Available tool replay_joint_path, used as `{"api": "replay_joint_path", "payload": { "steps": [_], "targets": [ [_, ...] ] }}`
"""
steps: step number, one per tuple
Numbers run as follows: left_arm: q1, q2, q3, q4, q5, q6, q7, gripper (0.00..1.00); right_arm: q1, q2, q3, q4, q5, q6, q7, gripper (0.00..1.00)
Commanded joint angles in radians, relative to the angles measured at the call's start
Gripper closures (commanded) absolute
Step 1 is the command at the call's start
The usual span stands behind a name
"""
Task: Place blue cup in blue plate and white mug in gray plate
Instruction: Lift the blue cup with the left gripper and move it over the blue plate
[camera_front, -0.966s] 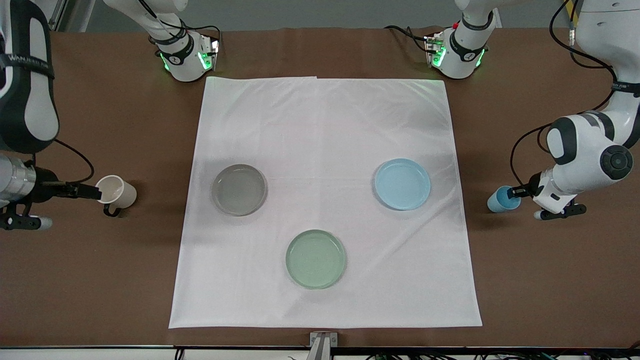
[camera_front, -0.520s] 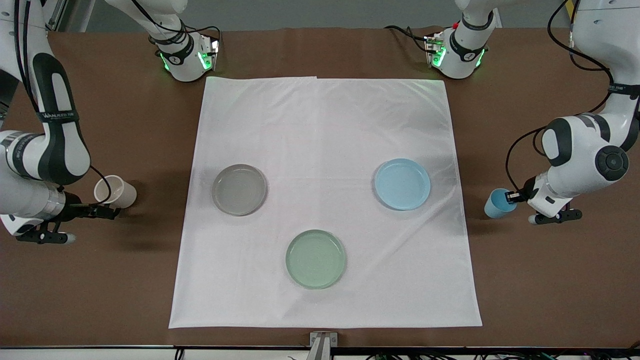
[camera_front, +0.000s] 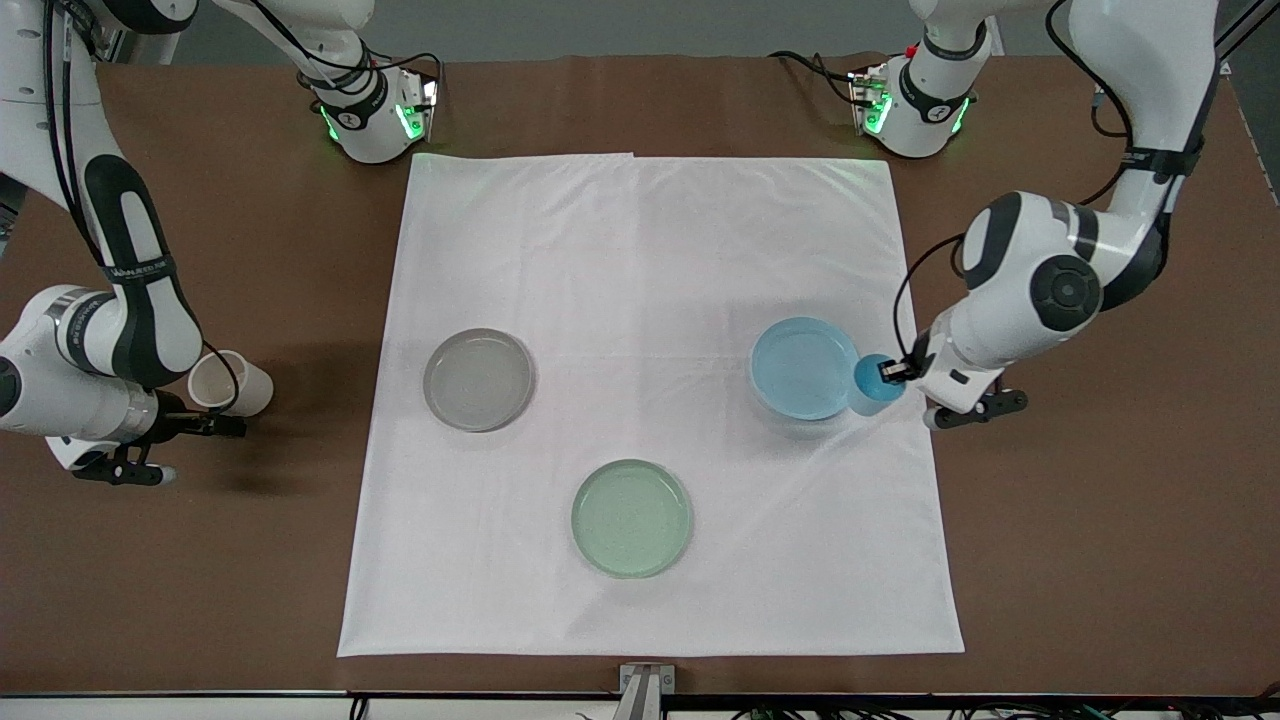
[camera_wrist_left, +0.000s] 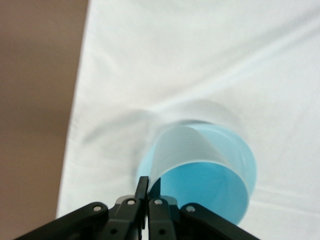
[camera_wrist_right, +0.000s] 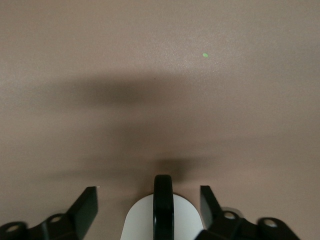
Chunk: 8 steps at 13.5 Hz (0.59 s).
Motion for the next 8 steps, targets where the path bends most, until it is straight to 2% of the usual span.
{"api": "replay_joint_path", "payload": {
  "steps": [1, 3, 4, 6, 8],
  "targets": [
    [-0.048, 0.051, 0.0, 0.0, 0.006, 0.0, -0.071, 0.91, -0.026, -0.024, 0.013, -0.032, -0.009, 0.013, -0.035, 0.24],
    [-0.054, 0.08, -0.001, 0.008, 0.006, 0.002, -0.108, 0.69, -0.038, -0.025, 0.014, -0.034, -0.009, -0.013, -0.065, 0.32],
    [-0.06, 0.081, -0.001, 0.008, 0.006, 0.002, -0.113, 0.53, -0.04, -0.028, 0.014, -0.034, -0.009, -0.039, -0.066, 0.34],
    [-0.053, 0.068, -0.001, 0.023, 0.006, -0.004, -0.116, 0.0, -0.04, -0.037, 0.014, -0.034, -0.009, -0.07, -0.066, 0.4],
    [-0.036, 0.055, 0.003, 0.105, 0.006, -0.067, -0.113, 0.0, -0.038, -0.037, 0.014, -0.03, -0.009, -0.07, -0.066, 0.46]
  ]
}}
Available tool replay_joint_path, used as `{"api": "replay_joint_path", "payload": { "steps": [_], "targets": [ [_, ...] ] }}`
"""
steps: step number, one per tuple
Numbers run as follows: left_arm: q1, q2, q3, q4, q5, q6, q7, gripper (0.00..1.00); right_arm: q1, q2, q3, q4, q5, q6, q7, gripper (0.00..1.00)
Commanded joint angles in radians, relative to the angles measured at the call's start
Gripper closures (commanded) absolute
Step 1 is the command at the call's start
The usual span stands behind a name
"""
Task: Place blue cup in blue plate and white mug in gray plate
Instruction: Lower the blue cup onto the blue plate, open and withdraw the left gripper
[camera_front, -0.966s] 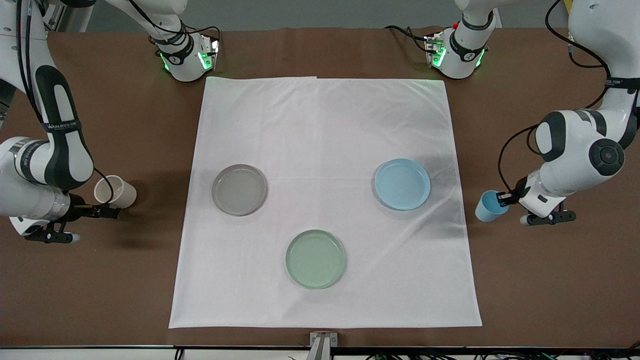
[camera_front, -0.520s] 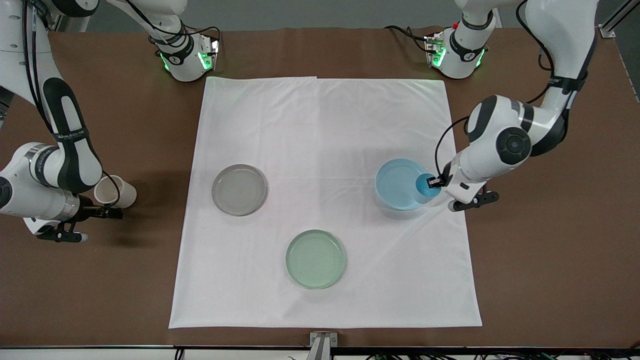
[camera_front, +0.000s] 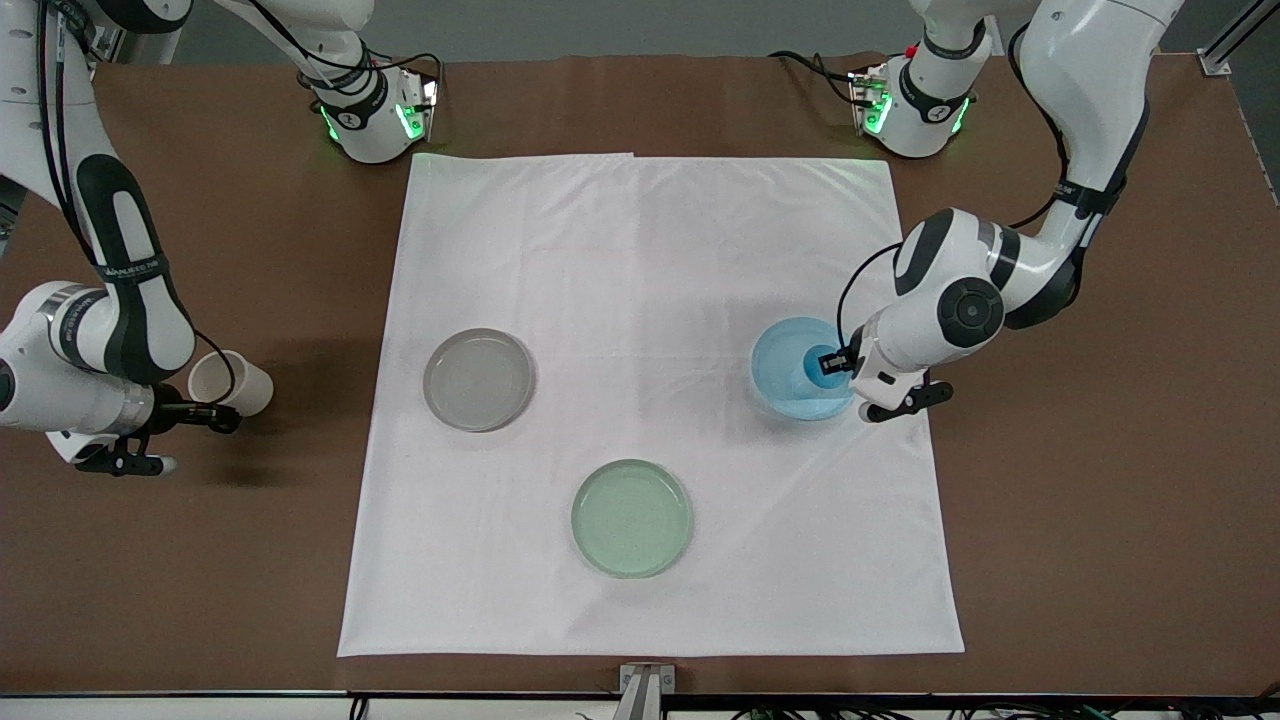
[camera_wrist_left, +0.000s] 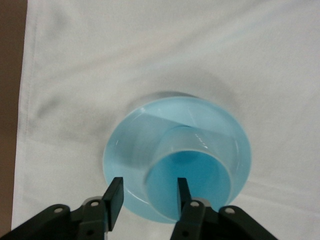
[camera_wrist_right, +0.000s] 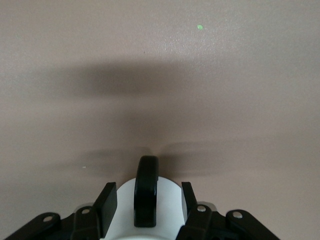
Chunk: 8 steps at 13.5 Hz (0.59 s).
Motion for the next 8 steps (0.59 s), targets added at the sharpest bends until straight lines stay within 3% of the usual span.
{"api": "replay_joint_path", "payload": {
  "steps": [1, 4, 8],
  "targets": [
    [0.022, -0.029, 0.004, 0.14, 0.008, -0.126, -0.015, 0.0, -0.016, -0.033, 0.015, -0.023, -0.009, -0.006, -0.01, 0.49],
    [0.095, -0.031, 0.004, 0.329, 0.073, -0.273, -0.001, 0.0, -0.016, -0.033, 0.015, -0.017, -0.009, 0.0, -0.01, 0.54],
    [0.225, -0.066, -0.001, 0.47, 0.152, -0.332, 0.179, 0.0, -0.016, -0.033, 0.015, -0.02, -0.009, -0.005, -0.01, 0.73]
  ]
}}
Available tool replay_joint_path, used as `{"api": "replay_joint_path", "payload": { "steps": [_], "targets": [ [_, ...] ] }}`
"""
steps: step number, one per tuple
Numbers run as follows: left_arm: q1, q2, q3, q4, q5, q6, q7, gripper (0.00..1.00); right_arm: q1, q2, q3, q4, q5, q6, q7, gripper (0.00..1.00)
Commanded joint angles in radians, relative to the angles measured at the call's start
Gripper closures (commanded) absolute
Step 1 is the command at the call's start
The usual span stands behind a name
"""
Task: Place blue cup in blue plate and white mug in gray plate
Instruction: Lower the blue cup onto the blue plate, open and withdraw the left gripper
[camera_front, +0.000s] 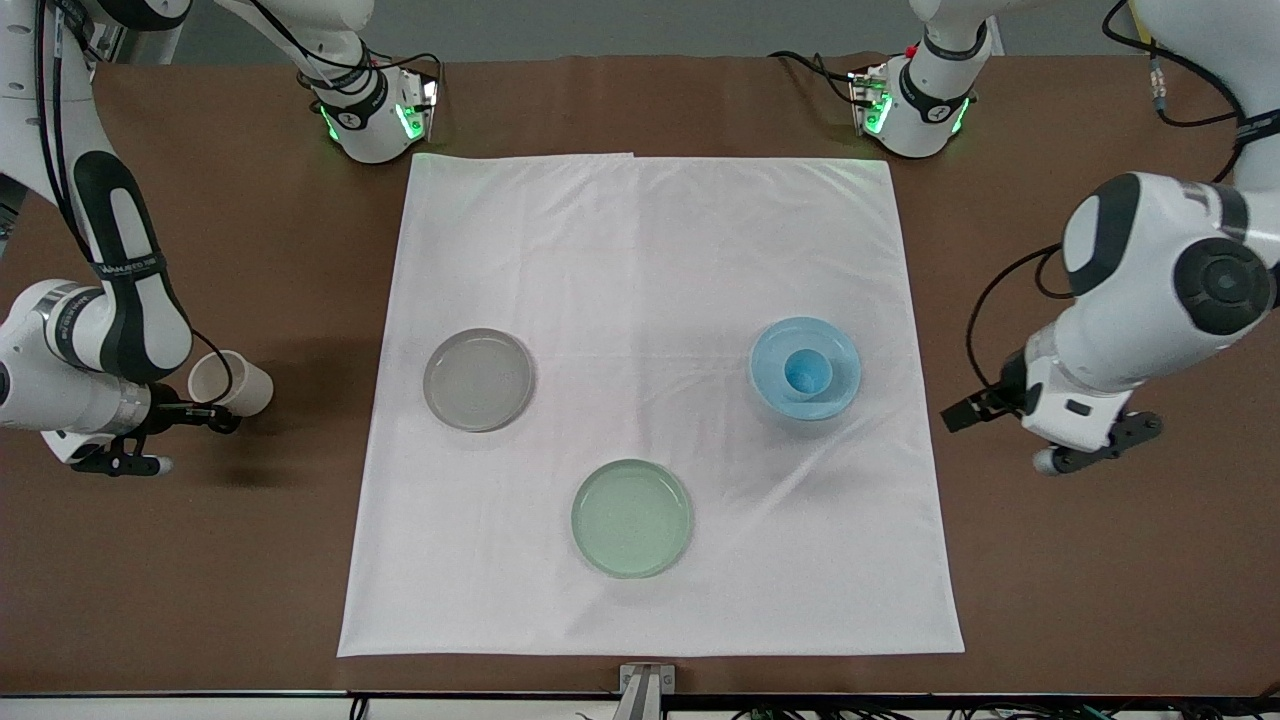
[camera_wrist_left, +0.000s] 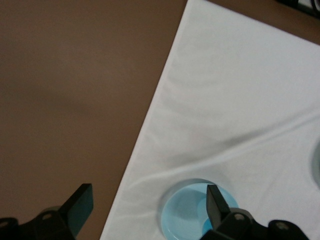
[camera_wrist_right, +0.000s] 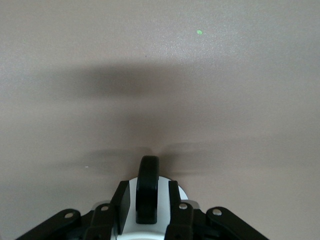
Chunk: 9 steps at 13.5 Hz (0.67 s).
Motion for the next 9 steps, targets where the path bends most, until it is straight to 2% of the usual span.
{"api": "replay_joint_path", "payload": {
  "steps": [1, 5, 7, 8, 9],
  "targets": [
    [0.094, -0.01, -0.014, 0.096, 0.012, -0.072, 0.123, 0.0, -0.016, -0.027, 0.014, -0.022, -0.008, -0.003, -0.008, 0.78],
    [0.112, -0.076, -0.023, 0.17, 0.017, -0.308, 0.243, 0.0, -0.014, -0.04, 0.014, -0.005, -0.008, -0.01, -0.01, 0.94],
    [0.108, -0.131, -0.022, 0.175, 0.012, -0.363, 0.315, 0.0, -0.005, -0.079, 0.016, 0.009, -0.008, -0.022, -0.008, 0.96],
    [0.087, -0.176, -0.005, 0.169, 0.005, -0.367, 0.34, 0.0, 0.006, -0.108, 0.017, 0.021, -0.008, -0.067, -0.005, 0.96],
    [0.016, -0.205, 0.059, 0.154, -0.003, -0.409, 0.369, 0.0, 0.025, -0.13, 0.019, 0.039, -0.008, -0.127, 0.001, 0.96]
  ]
}}
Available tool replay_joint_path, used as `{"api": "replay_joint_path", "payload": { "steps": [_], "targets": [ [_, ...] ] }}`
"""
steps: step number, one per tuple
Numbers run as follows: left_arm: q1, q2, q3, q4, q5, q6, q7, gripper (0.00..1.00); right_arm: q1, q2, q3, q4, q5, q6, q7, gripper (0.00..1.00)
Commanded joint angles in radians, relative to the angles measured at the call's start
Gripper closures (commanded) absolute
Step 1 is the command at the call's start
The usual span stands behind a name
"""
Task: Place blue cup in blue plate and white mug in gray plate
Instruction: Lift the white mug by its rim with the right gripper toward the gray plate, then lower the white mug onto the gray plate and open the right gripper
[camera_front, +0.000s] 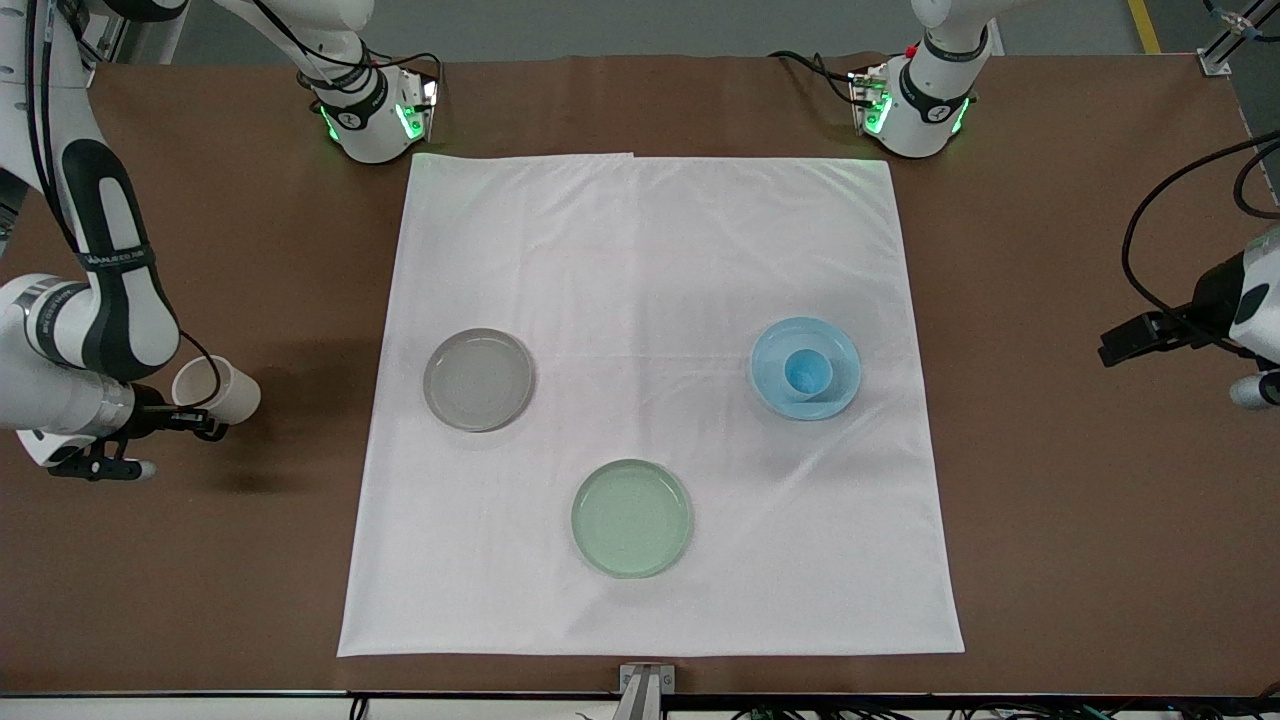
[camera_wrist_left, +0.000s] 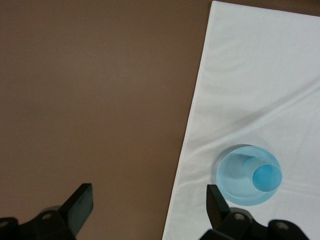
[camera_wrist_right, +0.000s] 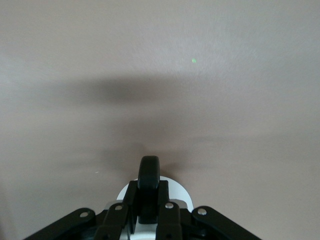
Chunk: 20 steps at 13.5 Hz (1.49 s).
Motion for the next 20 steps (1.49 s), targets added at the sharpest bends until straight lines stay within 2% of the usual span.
{"api": "replay_joint_path", "payload": {
  "steps": [1, 2, 4, 5, 7, 11, 16, 20],
  "targets": [
    [-0.178, -0.101, 0.18, -0.038, -0.053, -0.126, 0.076, 0.0, 0.048, -0.097, 0.009, 0.018, -0.008, -0.152, 0.005, 0.96],
    [-0.232, -0.133, 0.248, -0.067, -0.108, -0.146, 0.076, 0.0, 0.076, -0.119, 0.009, 0.029, 0.003, -0.201, 0.013, 0.96],
    [-0.321, -0.198, 0.354, -0.134, -0.138, -0.146, 0.084, 0.0, 0.174, -0.157, 0.009, 0.029, 0.004, -0.264, 0.153, 0.96],
    [-0.342, -0.236, 0.376, -0.183, -0.138, -0.133, 0.085, 0.0, 0.241, -0.163, 0.009, 0.029, 0.004, -0.289, 0.266, 0.96],
    [-0.344, -0.276, 0.382, -0.237, -0.138, -0.096, 0.085, 0.0, 0.349, -0.156, 0.011, 0.026, 0.018, -0.287, 0.411, 0.96],
    [-0.337, -0.194, 0.384, -0.114, -0.115, -0.099, 0.159, 0.0, 0.455, -0.105, 0.009, 0.023, 0.173, -0.225, 0.481, 0.96],
    [-0.353, -0.151, 0.374, -0.092, -0.118, -0.097, 0.151, 0.0, 0.559, -0.004, 0.008, 0.02, 0.184, -0.085, 0.585, 0.96],
    [-0.314, -0.126, 0.388, -0.092, -0.117, -0.074, 0.173, 0.0, 0.581, 0.028, 0.009, 0.02, 0.184, -0.06, 0.586, 0.97]
  ]
}}
